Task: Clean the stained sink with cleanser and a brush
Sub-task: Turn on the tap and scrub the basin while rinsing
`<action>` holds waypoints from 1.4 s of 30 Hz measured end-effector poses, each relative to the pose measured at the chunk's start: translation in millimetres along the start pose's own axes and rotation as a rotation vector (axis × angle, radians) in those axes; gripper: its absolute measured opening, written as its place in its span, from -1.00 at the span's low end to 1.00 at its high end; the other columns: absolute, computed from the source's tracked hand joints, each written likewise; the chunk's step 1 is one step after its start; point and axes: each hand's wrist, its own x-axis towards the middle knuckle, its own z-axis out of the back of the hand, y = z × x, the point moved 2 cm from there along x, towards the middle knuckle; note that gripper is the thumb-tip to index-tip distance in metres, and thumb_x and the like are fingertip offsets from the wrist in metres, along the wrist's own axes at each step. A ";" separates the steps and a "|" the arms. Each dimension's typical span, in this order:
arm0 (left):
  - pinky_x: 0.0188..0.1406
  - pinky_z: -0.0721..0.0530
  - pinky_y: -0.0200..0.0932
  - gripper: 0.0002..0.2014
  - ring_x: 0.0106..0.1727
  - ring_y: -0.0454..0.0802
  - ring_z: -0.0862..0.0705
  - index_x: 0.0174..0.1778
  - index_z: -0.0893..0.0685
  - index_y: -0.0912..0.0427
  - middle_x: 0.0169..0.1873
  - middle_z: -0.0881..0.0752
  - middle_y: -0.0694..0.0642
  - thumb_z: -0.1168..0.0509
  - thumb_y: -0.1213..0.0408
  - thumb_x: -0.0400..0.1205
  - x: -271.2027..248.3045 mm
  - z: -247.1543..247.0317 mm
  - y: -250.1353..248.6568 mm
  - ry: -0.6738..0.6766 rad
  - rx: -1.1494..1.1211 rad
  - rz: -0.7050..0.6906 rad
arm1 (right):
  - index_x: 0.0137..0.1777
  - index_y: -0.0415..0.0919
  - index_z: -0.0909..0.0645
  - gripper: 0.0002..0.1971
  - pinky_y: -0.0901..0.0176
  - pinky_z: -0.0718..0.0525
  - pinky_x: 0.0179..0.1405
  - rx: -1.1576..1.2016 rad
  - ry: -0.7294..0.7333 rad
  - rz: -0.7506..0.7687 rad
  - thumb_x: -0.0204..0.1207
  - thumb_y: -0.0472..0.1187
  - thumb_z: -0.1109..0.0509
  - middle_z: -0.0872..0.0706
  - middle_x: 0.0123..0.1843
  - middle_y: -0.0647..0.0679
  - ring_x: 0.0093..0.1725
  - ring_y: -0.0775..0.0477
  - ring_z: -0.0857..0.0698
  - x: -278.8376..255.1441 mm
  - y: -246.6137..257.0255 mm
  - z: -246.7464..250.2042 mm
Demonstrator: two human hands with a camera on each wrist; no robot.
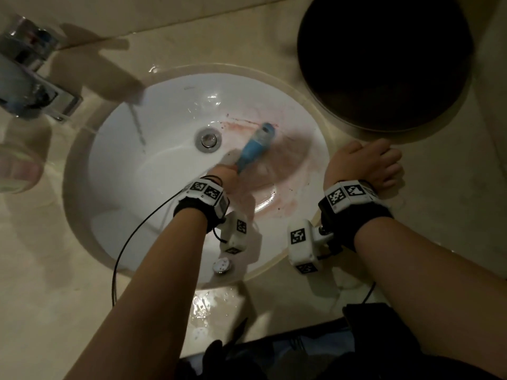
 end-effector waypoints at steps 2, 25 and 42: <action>0.18 -0.60 -0.02 -0.63 0.29 0.26 -0.61 0.30 -0.53 0.35 0.23 -0.63 0.34 0.00 0.18 0.75 1.5 4.4 4.9 -0.099 0.087 0.085 | 0.24 -0.29 -0.44 -0.66 -0.06 -0.29 0.23 -0.007 -0.002 0.001 0.54 -0.16 -0.10 -0.44 0.37 -0.24 0.35 -0.23 -0.40 -0.6 -0.9 0.2; 0.12 -0.58 0.08 -0.57 0.21 0.29 -0.64 0.43 -0.42 0.17 0.24 -0.61 0.32 0.11 0.02 0.78 21.1 39.9 -8.0 -0.293 0.671 -0.217 | 0.26 -0.27 -0.42 -0.66 -0.07 -0.28 0.27 -0.026 0.024 0.009 0.55 -0.15 -0.08 -0.42 0.38 -0.22 0.36 -0.23 -0.38 -0.5 -0.2 0.7; -0.12 -0.55 -0.03 -0.67 -0.03 0.23 -0.64 0.31 -0.56 0.24 0.00 -0.67 0.31 -0.02 0.26 0.72 9.7 83.8 24.1 -0.290 0.723 -0.077 | 0.24 -0.30 -0.43 -0.65 -0.07 -0.30 0.25 -0.010 0.009 0.025 0.54 -0.15 -0.08 -0.44 0.36 -0.25 0.35 -0.23 -0.40 -1.9 -0.9 -0.5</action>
